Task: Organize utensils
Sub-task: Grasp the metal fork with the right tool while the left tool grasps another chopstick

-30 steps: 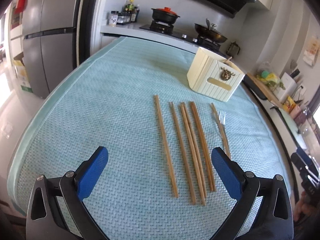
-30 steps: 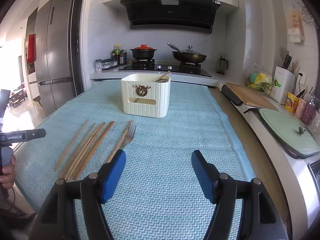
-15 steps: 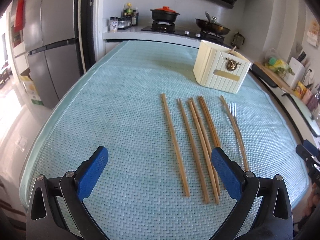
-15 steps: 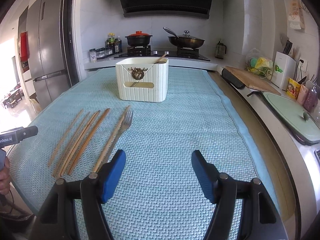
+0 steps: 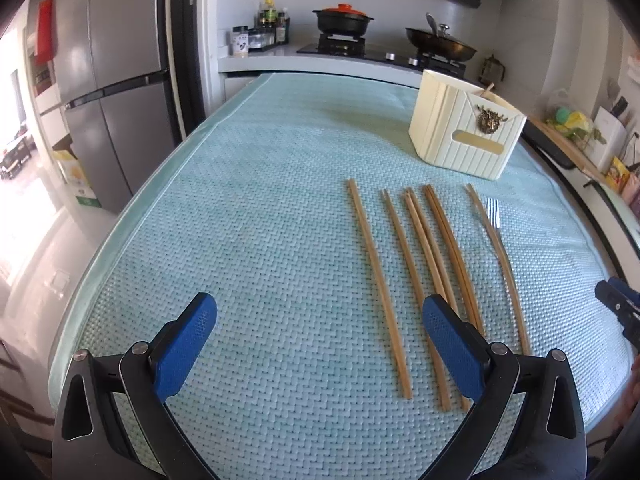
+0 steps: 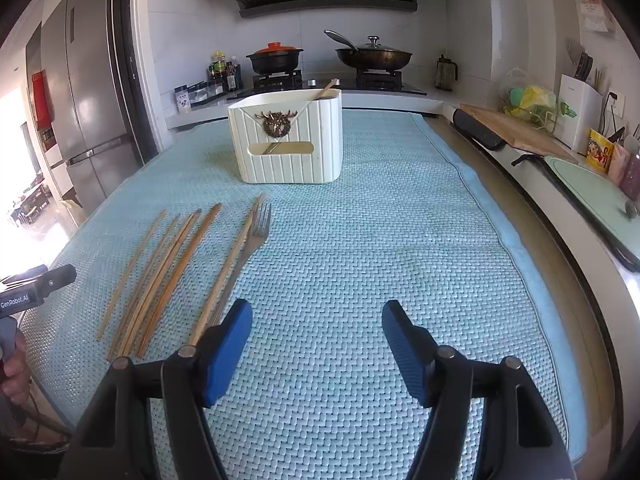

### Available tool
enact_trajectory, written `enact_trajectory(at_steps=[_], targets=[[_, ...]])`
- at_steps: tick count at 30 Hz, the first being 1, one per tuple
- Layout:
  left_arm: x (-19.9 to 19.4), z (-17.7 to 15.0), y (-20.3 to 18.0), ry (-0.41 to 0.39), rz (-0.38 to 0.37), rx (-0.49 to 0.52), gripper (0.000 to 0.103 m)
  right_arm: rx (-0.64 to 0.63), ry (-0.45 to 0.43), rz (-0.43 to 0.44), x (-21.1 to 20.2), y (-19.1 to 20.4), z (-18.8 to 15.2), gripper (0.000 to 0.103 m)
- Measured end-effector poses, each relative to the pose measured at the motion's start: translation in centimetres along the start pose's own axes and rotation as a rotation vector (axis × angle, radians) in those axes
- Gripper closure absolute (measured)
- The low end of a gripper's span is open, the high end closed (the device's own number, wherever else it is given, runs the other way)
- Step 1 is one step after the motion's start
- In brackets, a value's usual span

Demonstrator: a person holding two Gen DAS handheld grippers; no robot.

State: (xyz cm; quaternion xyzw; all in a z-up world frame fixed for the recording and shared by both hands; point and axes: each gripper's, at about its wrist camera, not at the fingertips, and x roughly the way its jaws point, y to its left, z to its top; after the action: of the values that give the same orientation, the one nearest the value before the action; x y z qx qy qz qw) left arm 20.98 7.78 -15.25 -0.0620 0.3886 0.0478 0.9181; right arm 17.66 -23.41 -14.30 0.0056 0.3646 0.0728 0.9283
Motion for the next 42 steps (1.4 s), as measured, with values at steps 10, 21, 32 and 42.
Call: enact_trajectory(at_steps=[10,21,32,42], targets=[[0.8,0.3,0.4,0.009,0.02,0.015,0.0,0.016,0.12,0.13,6.7,2.2,2.5,0.074],[1.5,-0.5,2.6,0.037,0.047,-0.04,0.0,-0.068,0.225,0.155,13.1,6.6,4.4,0.075],[2.8,0.0,2.8,0.059,0.028,-0.046,0.0,-0.109,0.253,0.027,11.2,4.7,3.0,0.094],[7.3,3.5,1.4,0.119,-0.061,-0.011,0.001,-0.106,0.211,0.073,9.8,3.1,2.9,0.055]])
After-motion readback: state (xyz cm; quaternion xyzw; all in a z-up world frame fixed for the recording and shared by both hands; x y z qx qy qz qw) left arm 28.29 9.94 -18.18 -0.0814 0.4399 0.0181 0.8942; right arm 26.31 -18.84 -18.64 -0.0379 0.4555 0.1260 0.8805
